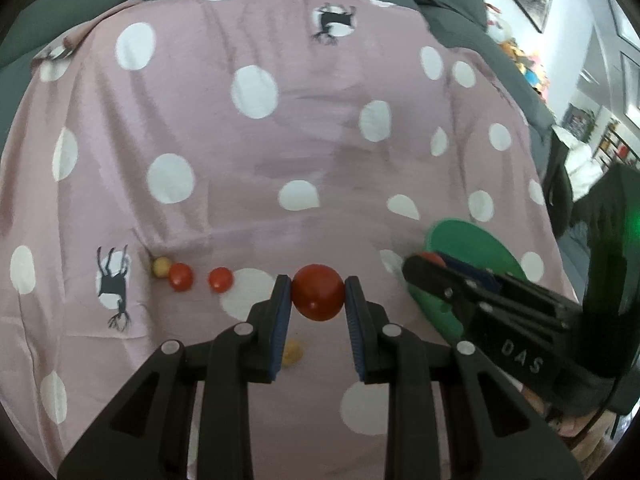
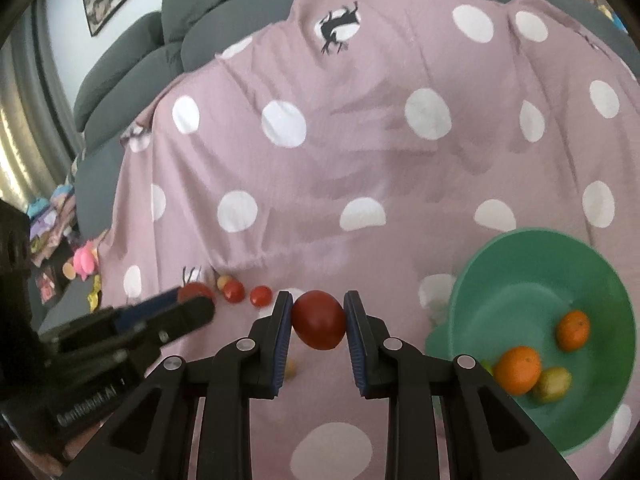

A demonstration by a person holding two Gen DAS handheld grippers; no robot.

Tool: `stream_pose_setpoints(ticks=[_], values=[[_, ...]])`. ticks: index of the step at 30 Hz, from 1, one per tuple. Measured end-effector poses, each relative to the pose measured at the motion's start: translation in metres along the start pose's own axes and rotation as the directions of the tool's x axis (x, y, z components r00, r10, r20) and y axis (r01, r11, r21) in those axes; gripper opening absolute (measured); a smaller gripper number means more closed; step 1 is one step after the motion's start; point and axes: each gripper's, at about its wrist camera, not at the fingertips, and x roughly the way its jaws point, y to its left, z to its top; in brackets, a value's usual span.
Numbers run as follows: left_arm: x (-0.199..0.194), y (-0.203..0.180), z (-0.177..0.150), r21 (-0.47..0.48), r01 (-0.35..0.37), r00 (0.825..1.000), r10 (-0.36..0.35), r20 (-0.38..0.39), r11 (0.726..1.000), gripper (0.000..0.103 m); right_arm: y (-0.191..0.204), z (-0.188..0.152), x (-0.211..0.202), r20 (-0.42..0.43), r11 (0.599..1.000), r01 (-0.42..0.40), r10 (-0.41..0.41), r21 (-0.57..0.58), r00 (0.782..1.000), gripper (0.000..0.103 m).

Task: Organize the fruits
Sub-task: 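Lift the held tomatoes and carry them toward the green bowl, then bring both held red cherry tomatoes over the green bowl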

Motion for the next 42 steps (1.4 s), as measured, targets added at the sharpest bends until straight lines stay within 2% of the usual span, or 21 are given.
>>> stream_pose_setpoints(ticks=[3, 16, 27, 34, 38, 42], values=[[0.001, -0.011, -0.002, 0.024, 0.015, 1.000, -0.015, -0.005, 1.000, 0.027, -0.006, 0.003, -0.009, 0.025, 1.000, 0.013, -0.013, 0.011, 1.000, 0.028], [0.028, -0.062, -0.004, 0.107, 0.007, 0.999, -0.002, -0.045, 0.994, 0.027, -0.055, 0.012, -0.045, 0.118, 0.991, 0.075, -0.088, 0.114, 0.989, 0.028], [0.064, -0.125, -0.006, 0.170, 0.077, 0.993, -0.060, -0.101, 0.982, 0.027, -0.117, 0.005, -0.072, 0.147, 0.948, 0.156, -0.202, 0.276, 0.968, 0.028], [0.087, -0.150, -0.015, 0.193, 0.104, 0.985, -0.074, -0.157, 0.976, 0.027, -0.145, -0.003, -0.079, 0.128, 0.918, 0.204, -0.260, 0.341, 0.957, 0.028], [0.096, -0.158, -0.017, 0.200, 0.109, 0.981, -0.074, -0.179, 0.974, 0.027, -0.159, -0.007, -0.074, 0.083, 0.891, 0.260, -0.311, 0.373, 0.947, 0.028], [0.103, -0.164, -0.019, 0.209, 0.105, 0.979, -0.064, -0.192, 0.972, 0.027, -0.170, -0.012, -0.070, 0.049, 0.874, 0.281, -0.326, 0.397, 0.944, 0.028]])
